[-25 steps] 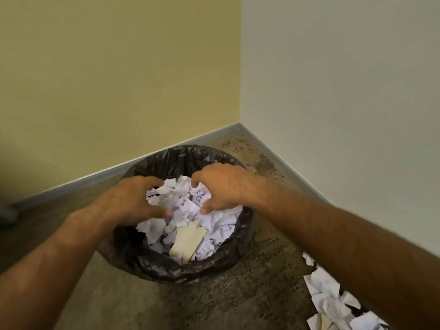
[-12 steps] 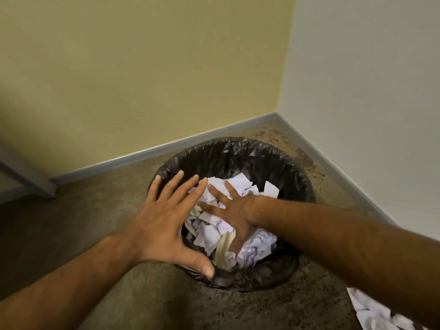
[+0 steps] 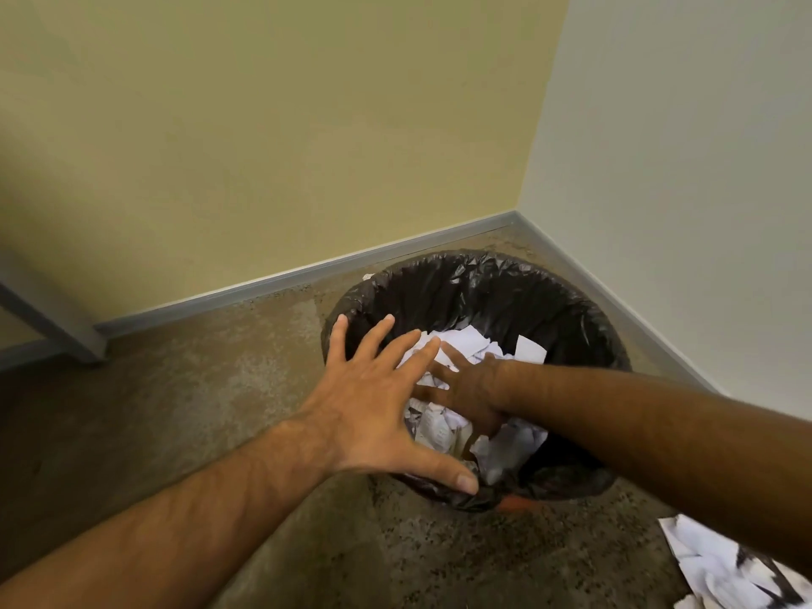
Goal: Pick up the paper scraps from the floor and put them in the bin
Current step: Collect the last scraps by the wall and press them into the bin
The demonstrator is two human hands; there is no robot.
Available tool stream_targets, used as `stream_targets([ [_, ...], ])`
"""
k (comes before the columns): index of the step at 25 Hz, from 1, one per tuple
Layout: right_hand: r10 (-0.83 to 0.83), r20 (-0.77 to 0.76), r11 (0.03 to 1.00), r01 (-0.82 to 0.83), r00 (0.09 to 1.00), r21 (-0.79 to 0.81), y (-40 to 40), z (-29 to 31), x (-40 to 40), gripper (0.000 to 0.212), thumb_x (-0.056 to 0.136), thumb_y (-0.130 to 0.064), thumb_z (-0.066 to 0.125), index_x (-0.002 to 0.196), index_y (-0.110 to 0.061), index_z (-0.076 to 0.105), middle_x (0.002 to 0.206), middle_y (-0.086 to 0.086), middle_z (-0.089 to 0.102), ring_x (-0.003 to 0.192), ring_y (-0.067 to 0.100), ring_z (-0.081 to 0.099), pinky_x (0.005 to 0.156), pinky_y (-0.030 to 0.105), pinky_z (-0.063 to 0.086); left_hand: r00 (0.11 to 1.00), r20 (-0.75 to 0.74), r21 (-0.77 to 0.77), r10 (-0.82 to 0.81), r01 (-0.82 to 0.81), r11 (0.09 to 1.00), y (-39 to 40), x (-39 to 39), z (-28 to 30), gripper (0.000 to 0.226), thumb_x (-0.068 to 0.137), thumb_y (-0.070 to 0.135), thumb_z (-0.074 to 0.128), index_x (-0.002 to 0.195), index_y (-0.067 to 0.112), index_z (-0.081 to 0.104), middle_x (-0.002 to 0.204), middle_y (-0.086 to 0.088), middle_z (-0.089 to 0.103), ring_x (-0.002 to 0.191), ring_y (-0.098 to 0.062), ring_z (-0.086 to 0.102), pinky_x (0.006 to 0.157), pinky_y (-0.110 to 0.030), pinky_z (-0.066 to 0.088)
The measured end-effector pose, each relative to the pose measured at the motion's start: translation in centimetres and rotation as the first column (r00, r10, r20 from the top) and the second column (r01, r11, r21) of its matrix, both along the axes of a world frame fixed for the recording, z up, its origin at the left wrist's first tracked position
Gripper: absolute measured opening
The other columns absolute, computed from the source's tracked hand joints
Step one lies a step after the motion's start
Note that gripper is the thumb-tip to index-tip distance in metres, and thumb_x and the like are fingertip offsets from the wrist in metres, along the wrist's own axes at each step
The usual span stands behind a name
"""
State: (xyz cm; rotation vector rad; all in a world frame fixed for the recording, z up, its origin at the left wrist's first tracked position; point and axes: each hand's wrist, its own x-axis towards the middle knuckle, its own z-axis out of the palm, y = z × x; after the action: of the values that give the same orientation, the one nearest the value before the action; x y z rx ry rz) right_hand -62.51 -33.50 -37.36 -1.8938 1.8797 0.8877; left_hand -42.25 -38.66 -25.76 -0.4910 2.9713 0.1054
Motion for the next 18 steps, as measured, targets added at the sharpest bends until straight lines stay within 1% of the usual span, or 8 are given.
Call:
stream_targets([
  [2, 0.014, -0.036, 1.0, -0.013, 0.999, 0.028, 0.5, 2.8, 0.4, 0.125, 0.07, -0.064, 0.073, 0.138, -0.051, -0.031, 0.152, 0.0, -0.04, 0.142, 0.041, -0.027, 0.099, 0.081, 0.019, 1.0, -0.007, 0.014, -0.007, 0.007, 1.0, 0.0, -0.1, -0.1, 0.144, 0.032, 0.107, 0.011, 0.154, 0.032, -0.008, 0.164, 0.008, -0.004, 0.149, -0.02, -0.018, 0.111, -0.064, -0.018],
  [5, -0.043, -0.049, 0.999, 0.044, 0.998, 0.024, 2.0, 6.5, 0.6, 0.132, 0.062, -0.077, 0.069, 0.141, -0.045, -0.031, 0.155, 0.001, -0.035, 0.144, 0.039, -0.024, 0.104, 0.079, 0.005, 1.0, -0.024, 0.045, -0.004, 0.005, 0.999, 0.0, 0.0, -0.2, 0.142, 0.033, 0.109, 0.011, 0.154, 0.035, -0.006, 0.164, 0.009, -0.001, 0.15, -0.019, -0.013, 0.113, -0.063, -0.017],
  [7, -0.092, -0.057, 0.995, 0.089, 0.994, -0.053, 4.2, 9.5, 0.7, 0.132, 0.059, -0.083, 0.065, 0.141, -0.045, -0.031, 0.156, 0.001, -0.033, 0.145, 0.037, -0.023, 0.105, 0.077, -0.001, 1.0, -0.004, 0.047, -0.001, 0.001, 0.999, 0.2, -0.1, -0.1, 0.139, 0.036, 0.109, 0.007, 0.153, 0.036, -0.007, 0.164, 0.01, -0.001, 0.15, -0.018, -0.011, 0.114, -0.062, -0.014],
  [8, -0.112, -0.046, 0.988, 0.107, 0.993, -0.111, 5.4, 11.0, 0.7, 0.127, 0.062, -0.083, 0.061, 0.142, -0.045, -0.03, 0.158, 0.001, -0.03, 0.145, 0.035, -0.021, 0.107, 0.076, -0.002, 1.0, 0.011, 0.047, 0.001, -0.001, 0.999, 0.2, -0.1, 0.1, 0.137, 0.037, 0.109, 0.004, 0.153, 0.037, -0.007, 0.164, 0.01, -0.001, 0.15, -0.018, -0.01, 0.114, -0.062, -0.012],
  [11, -0.097, -0.069, 0.905, 0.06, 0.993, -0.421, 10.5, 15.5, -0.2, 0.099, 0.083, -0.076, 0.044, 0.151, -0.036, -0.015, 0.163, 0.01, -0.008, 0.149, 0.034, -0.002, 0.112, 0.068, 0.013, 1.0, 0.01, 0.053, -0.026, 0.026, 0.998, 0.4, -0.5, 1.0, 0.131, 0.039, 0.107, -0.002, 0.153, 0.043, -0.002, 0.163, 0.011, 0.005, 0.15, -0.019, -0.005, 0.116, -0.06, -0.007],
  [13, -0.102, -0.103, 0.79, 0.018, 0.989, -0.613, 15.4, 18.1, -1.2, 0.086, 0.089, -0.07, 0.037, 0.155, -0.025, 0.007, 0.16, 0.017, 0.016, 0.145, 0.037, 0.021, 0.108, 0.06, 0.03, 0.99, -0.11, 0.039, -0.091, 0.096, 0.995, 0.9, -1.8, 2.2, 0.123, 0.048, 0.105, 0.003, 0.152, 0.042, 0.019, 0.16, 0.009, 0.021, 0.149, -0.022, 0.008, 0.117, -0.059, 0.003],
  [15, -0.199, -0.072, 0.711, 0.093, 0.977, -0.697, 21.8, 19.9, -1.8, 0.078, 0.092, -0.065, 0.034, 0.153, -0.018, 0.022, 0.152, 0.02, 0.033, 0.135, 0.038, 0.038, 0.101, 0.055, 0.042, 0.927, -0.302, 0.016, -0.222, 0.238, 0.971, 2.5, -4.3, 3.7, 0.105, 0.064, 0.098, 0.019, 0.142, 0.033, 0.044, 0.149, 0.002, 0.043, 0.141, -0.026, 0.032, 0.114, -0.056, 0.022],
  [18, -0.476, -0.042, 0.635, 0.31, 0.879, -0.707, 31.9, 21.0, -1.2, 0.071, 0.095, -0.063, 0.034, 0.15, -0.02, 0.026, 0.149, 0.012, 0.038, 0.127, 0.033, 0.046, 0.088, 0.05, 0.052, 0.765, -0.486, 0.059, -0.423, 0.512, 0.857, 7.5, -8.4, 6.0, 0.082, 0.075, 0.083, 0.043, 0.131, 0.024, 0.055, 0.126, 0.001, 0.062, 0.116, -0.024, 0.056, 0.098, -0.043, 0.046],
])
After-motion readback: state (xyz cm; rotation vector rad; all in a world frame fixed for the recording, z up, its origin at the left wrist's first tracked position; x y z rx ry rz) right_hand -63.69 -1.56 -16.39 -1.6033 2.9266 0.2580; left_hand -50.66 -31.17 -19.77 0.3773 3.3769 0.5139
